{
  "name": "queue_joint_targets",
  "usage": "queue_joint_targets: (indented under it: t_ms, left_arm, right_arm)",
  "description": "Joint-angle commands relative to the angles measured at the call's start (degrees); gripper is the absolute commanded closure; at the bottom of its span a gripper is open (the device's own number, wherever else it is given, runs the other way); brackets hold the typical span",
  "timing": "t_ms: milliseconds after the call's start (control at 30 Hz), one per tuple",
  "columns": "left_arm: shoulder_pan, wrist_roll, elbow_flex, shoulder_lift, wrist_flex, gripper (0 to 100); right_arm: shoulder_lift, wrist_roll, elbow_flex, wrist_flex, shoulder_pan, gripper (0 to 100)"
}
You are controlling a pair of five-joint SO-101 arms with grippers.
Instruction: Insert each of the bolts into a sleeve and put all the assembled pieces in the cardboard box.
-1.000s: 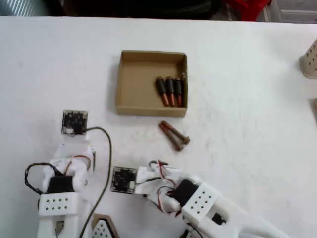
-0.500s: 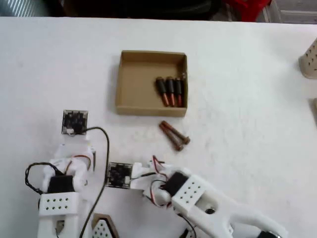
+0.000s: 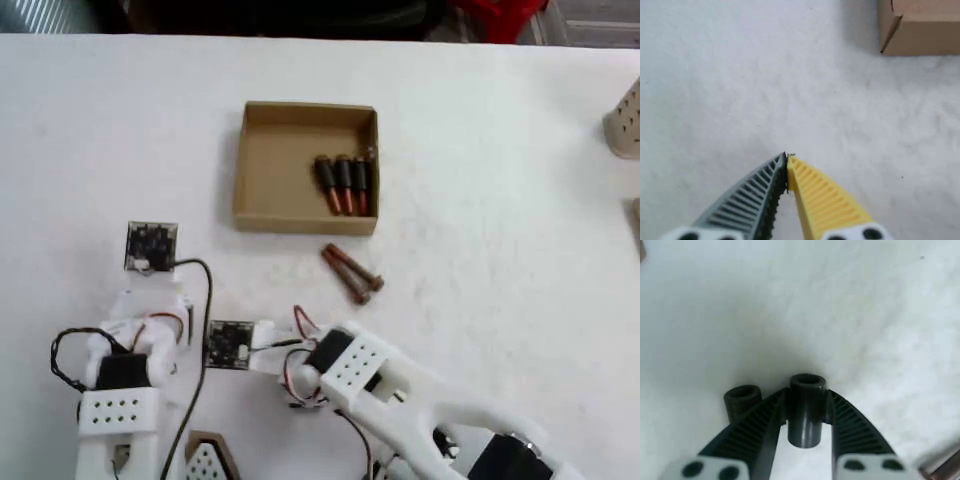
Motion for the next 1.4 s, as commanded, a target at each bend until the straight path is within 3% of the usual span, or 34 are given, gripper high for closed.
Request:
queue_joint_targets:
  t_ms: [0, 200, 267, 500, 600, 833, 933, 1167, 1367]
  left_arm:
    - [0.48, -0.62, -1.05, -0.66, -1.49, 98]
    - [0.48, -0.62, -1.05, -0.66, -1.49, 98]
    - [0.48, -0.62, -1.05, -0.66, -1.49, 98]
    - [0.48, -0.62, -1.05, -0.66, -1.49, 98]
    - [0.48, -0.62, -1.05, -0.66, -1.49, 98]
    - [0.48, -0.44, -0.44, -0.66, -3.25, 98]
    - [0.48, -0.26, 0.35, -0.66, -4.57, 98]
    - [0.66, -0.26, 0.44, -0.66, -4.66, 98]
    - [0.75, -0.26, 0.62, -0.66, -4.66, 98]
  right_arm:
    - [0.48, 0.09, -0.88, 0.84, -0.31, 92.4]
    - [0.57, 0.09, -0.88, 0.66, -0.22, 93.3]
    - [0.57, -0.18, -0.97, 0.48, 0.84, 97.9]
    - [-0.48, -8.53, -2.11, -2.33, 9.10, 98.1]
    - [-4.26, -11.34, -2.81, -0.22, 12.79, 98.1]
    - [-18.59, -11.96, 0.18, 6.64, 13.23, 98.1]
    - [-25.54, -12.40, 1.23, 6.64, 19.12, 98.1]
    - [-36.35, -25.85, 8.18, -0.75, 31.52, 98.1]
    - [-41.45, -26.73, 12.66, -7.87, 39.87, 98.1]
